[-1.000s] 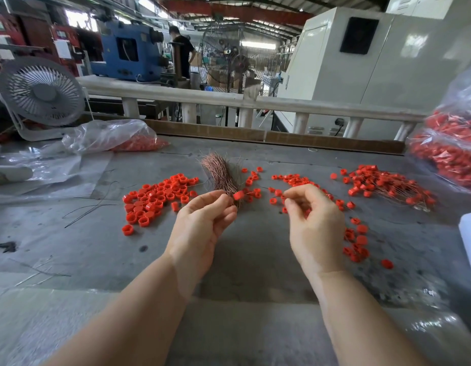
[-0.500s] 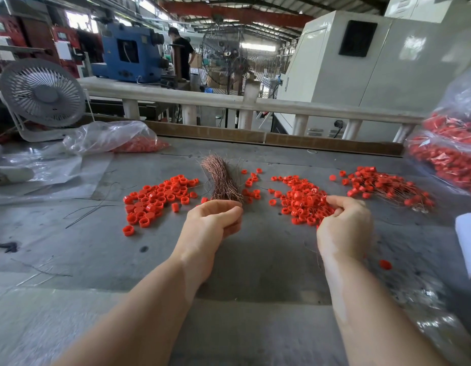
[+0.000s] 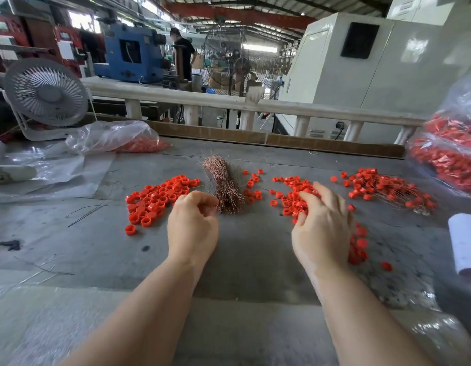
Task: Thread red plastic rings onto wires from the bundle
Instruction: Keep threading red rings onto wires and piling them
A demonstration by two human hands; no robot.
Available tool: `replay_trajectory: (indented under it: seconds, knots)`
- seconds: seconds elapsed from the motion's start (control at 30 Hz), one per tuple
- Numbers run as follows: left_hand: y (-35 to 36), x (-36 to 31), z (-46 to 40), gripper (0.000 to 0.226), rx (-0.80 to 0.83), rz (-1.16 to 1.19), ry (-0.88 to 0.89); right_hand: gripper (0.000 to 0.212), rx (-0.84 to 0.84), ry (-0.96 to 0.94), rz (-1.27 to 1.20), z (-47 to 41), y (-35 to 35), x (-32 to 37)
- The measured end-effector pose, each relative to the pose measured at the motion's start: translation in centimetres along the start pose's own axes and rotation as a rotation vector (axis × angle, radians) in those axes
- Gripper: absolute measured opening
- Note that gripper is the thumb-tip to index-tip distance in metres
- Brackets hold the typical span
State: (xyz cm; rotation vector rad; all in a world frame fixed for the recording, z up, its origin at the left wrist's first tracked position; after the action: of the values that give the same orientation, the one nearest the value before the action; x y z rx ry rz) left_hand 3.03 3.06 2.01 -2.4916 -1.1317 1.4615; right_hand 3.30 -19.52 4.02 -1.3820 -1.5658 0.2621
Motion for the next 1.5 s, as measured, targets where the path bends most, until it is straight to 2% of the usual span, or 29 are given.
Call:
replay_trajectory:
  seconds: [0.13,0.27,0.37,0.5,0.73,0.87,1.03,1.3,1.5]
  knots:
    - [0.3,0.1,-0.2,0.038,0.121,-0.271,0.079,0.038,0.125,-0.159,-0.063,1.1,1.1,1.7]
    - [1.6,1.2,0.3,0.062,0.359,-0.443,-0.02,0.033,0.24,-0.246,-0.078,1.9,2.2,2.4]
    - [2.2,1.7,0.5,0.066,0.463,-0.531,-0.046,0.028,0.271,-0.249,-0.097,2.0,2.5,2.4]
    - [2.1,1.4,0.1,0.06,0.418,-0.513,0.011,0.025,0.304,-0.236,-0.111,1.9,2.8,2.2]
    - [2.0,0.5,0.0,0.028,0.314,-0.402,0.155,0.02,0.36,-0.221,-0.141,2.2,3.0,2.4]
    - [1.9,0.0,0.1,0.021,0.286,-0.338,0.174,0.026,0.413,-0.289,-0.219,3.0,2.8,3.6]
    - [1.7,-0.5,0.3,0.026,0.206,-0.18,0.143,0.038,0.479,-0.349,-0.244,3.6,3.1,4.3]
    - [2.4,-0.6,0.4,0.014,0.26,-0.174,0.166,0.03,0.507,-0.328,-0.219,3.6,3.9,3.8]
    - [3.4,-1.2,0.8,0.028,0.362,-0.187,0.219,0.036,0.505,-0.318,-0.226,3.4,4.1,3.6]
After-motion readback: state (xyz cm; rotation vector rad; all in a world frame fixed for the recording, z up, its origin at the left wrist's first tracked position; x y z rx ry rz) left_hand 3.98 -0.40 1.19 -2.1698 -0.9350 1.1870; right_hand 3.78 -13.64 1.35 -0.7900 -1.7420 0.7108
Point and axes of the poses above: each hand's wrist, its own z-axis away from the middle knuckle, its own y-axis out of the palm, x = y × z, the point moved 8 cm from there along -z, towards the middle knuckle, and after that the axes turned 14 degrees about y, right-handed, at the moved point
